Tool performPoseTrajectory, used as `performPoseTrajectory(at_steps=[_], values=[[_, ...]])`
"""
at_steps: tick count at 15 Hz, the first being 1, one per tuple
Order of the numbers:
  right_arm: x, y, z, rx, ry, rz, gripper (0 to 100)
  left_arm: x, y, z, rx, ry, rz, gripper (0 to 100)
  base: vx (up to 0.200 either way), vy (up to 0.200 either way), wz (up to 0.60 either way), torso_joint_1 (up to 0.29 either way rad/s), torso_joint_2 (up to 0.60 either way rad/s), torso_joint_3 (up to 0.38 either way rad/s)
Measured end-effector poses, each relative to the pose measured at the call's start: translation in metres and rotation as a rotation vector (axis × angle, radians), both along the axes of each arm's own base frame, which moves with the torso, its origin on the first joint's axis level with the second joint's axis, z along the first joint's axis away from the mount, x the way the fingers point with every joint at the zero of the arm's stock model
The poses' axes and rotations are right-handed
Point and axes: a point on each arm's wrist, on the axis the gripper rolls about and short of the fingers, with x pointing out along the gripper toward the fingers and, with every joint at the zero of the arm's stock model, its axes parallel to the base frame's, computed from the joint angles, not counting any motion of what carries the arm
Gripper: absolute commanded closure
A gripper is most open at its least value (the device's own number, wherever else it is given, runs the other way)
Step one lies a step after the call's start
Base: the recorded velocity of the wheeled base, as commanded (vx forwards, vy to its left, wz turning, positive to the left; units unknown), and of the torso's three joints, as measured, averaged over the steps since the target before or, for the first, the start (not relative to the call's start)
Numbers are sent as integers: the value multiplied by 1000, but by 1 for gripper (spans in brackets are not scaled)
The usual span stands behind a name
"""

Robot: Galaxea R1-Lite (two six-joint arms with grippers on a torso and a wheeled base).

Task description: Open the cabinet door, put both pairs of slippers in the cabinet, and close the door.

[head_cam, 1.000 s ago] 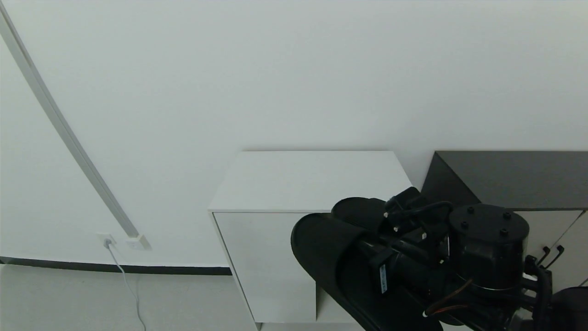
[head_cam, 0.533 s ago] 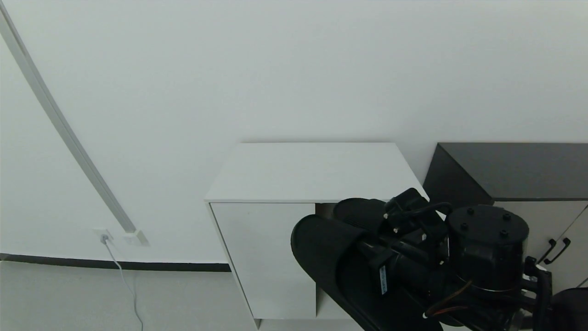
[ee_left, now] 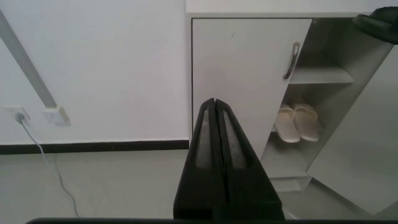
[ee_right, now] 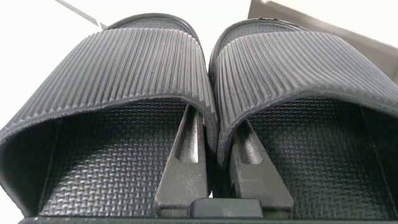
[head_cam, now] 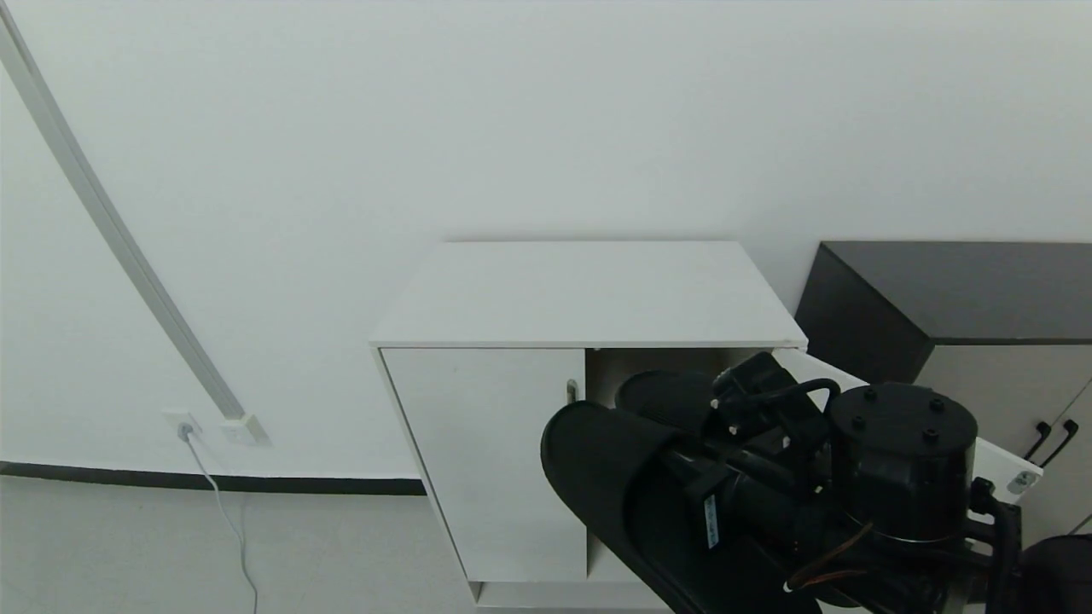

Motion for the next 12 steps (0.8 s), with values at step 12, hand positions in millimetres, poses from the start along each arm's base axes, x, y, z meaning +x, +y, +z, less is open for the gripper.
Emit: performPoseTrajectory(at_steps=[12], values=[[0, 0, 0, -1, 1, 0, 100, 0, 0, 0, 0, 0, 0, 100, 0, 0, 0, -206, 526, 319]])
